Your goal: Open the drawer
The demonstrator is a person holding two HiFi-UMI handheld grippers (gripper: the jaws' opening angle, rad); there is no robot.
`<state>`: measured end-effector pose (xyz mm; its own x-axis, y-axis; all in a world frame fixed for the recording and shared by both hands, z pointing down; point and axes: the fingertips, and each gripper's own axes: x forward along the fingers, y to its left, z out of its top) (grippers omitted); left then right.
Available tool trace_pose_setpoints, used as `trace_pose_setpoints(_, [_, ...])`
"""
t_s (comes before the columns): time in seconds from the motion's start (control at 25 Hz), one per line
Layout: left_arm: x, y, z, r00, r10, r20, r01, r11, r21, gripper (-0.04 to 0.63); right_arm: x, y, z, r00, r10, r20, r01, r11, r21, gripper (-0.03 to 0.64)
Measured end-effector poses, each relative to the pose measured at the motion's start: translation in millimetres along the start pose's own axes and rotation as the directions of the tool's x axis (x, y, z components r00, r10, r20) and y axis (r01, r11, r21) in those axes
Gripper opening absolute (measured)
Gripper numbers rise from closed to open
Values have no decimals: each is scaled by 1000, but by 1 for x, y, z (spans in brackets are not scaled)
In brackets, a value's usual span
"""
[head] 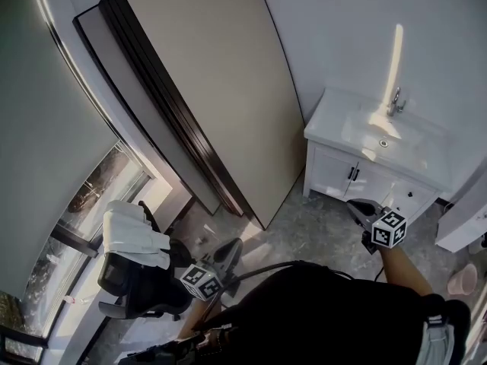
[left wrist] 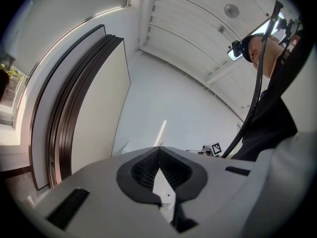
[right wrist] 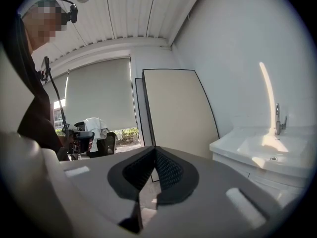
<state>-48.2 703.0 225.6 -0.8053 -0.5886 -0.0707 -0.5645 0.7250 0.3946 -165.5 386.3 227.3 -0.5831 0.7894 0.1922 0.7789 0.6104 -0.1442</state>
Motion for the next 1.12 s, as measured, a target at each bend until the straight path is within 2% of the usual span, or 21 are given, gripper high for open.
trace_pose_setpoints(0.16, [59,5,11,999,46,29,-46,999,7,0,14,-71,29,1000,16,24,-16,1000,-4,2])
trace_pose_setpoints(0.32, [134,-3,20,997,67,41,-68,997,20,0,26,-139,64,996,66,54,-64,997,-40,2])
trace_pose_setpoints(0.44, [185,-5,21,996,70,51,-70,998,3,0,27,-184,74,994,85,63,-83,996,-40,2])
trace_pose_setpoints(0.56, [231,-12,16,998,57,17,-57,998,17,0,22,-226,72,995,82,64,-81,996,-21,2])
trace_pose_setpoints(0.84, [304,1,15,999,37,-39,-36,999,15,0,6,-300,49,998,11,57,-14,998,62,2])
trace_pose_setpoints(1.0, [344,22,16,998,-24,-51,24,1000,-8,0,8,-332,42,996,-65,54,59,992,110,2])
trace_pose_setpoints(1.12, [373,44,18,994,-90,-58,88,996,-23,0,22,-345,47,993,-105,48,100,990,103,2])
